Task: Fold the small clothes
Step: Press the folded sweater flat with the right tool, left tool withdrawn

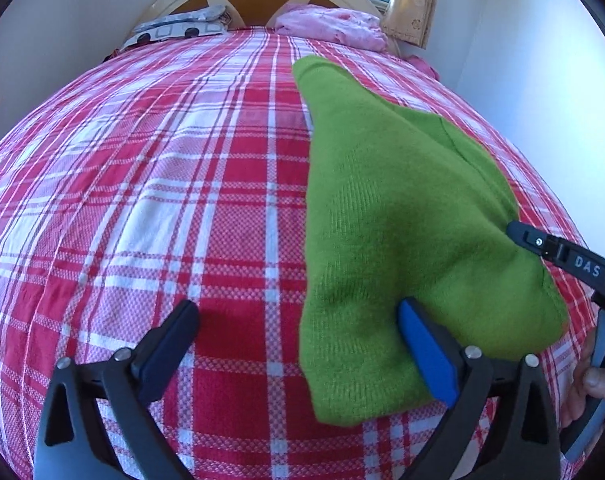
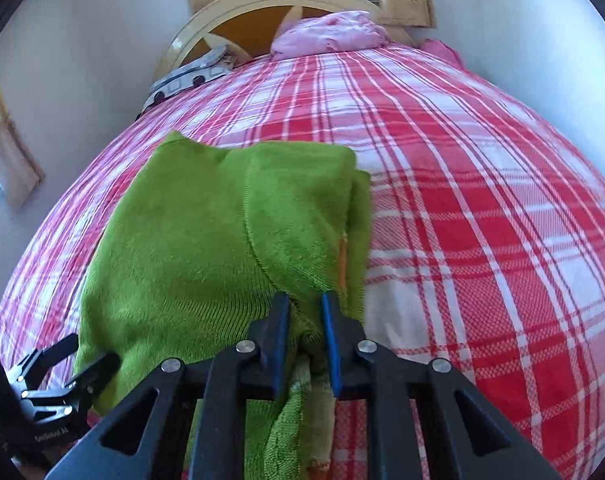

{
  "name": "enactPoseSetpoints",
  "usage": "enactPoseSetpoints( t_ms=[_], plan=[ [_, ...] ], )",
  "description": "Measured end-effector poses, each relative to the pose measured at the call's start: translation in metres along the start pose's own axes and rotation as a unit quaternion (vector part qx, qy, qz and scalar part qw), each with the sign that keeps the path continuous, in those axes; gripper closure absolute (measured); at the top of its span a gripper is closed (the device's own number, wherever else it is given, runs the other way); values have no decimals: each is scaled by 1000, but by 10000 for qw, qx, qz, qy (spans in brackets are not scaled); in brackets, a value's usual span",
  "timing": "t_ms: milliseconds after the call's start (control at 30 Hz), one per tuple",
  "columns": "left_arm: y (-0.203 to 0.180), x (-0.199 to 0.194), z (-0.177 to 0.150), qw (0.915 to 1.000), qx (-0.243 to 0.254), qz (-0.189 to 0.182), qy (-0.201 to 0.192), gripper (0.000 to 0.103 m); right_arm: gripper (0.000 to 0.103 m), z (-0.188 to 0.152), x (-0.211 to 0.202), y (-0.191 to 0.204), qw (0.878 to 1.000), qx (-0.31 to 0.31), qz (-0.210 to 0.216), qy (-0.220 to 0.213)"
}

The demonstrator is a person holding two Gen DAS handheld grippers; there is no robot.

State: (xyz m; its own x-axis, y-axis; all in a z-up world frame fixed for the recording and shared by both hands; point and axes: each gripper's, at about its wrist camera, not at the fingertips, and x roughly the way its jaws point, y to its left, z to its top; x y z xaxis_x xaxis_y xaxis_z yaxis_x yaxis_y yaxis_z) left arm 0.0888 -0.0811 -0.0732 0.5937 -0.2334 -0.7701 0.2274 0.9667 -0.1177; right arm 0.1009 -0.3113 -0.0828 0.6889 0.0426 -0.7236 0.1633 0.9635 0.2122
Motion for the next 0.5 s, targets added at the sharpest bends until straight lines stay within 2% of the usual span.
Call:
enactPoseSetpoints(
  t_ms=[167, 333, 400, 500],
  plan=[
    [3, -1, -1, 10000, -43, -48, -2, 1, 84, 3, 7, 17, 9984, -364, -424, -40],
    [7, -2, -2, 9999, -102, -106, -12, 1, 82, 4, -11, 6, 9998, 8, -202, 28],
    [4, -1, -2, 10000, -60, -34, -11, 0, 82, 8, -29, 10, 9994, 58, -234, -243],
    [5, -5, 0, 10000, -58, -34, -24, 1, 82, 23, -44, 34, 9955, -455, -440, -711]
  ],
)
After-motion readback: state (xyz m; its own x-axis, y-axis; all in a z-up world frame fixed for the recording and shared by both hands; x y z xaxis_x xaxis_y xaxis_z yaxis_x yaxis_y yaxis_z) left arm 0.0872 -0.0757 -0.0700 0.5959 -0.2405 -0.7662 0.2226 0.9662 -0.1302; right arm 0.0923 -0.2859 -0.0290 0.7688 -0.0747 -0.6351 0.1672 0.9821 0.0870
